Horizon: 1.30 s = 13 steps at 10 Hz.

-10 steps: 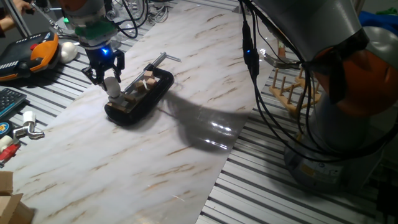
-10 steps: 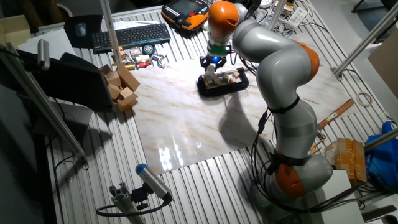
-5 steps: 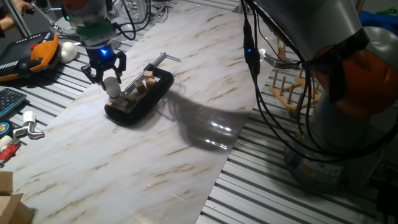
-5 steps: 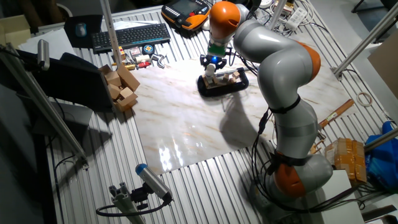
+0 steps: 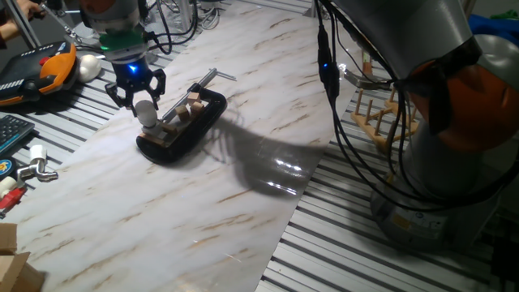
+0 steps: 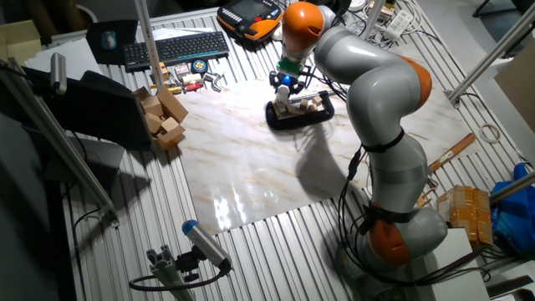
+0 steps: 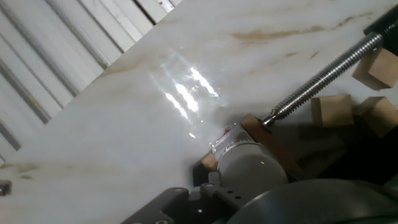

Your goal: Install the light bulb by rotating it

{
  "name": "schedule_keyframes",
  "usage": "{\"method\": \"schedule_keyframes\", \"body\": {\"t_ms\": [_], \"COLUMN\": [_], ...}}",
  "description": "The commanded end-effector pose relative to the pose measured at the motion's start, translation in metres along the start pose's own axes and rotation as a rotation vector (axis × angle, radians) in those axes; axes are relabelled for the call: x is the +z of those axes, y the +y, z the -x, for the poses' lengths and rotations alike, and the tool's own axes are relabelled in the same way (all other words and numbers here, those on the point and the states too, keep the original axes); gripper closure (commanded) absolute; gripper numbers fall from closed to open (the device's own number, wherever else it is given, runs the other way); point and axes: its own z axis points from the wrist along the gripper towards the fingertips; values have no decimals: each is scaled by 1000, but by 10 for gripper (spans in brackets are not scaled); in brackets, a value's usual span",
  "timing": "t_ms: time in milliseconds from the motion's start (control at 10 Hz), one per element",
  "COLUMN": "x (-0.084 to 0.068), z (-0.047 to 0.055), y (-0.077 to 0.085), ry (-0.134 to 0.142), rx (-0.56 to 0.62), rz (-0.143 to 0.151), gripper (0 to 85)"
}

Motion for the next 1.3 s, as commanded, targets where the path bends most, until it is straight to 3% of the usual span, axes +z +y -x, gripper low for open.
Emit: {"method": "schedule_keyframes", "body": {"t_ms": [0, 600, 1200], "x": [0, 0, 1], "z": [0, 0, 0], "y": [0, 0, -1], "ry": [0, -19, -18], "rx": [77, 203, 269], "rz": [1, 6, 8], "gripper": [850, 850, 850]}}
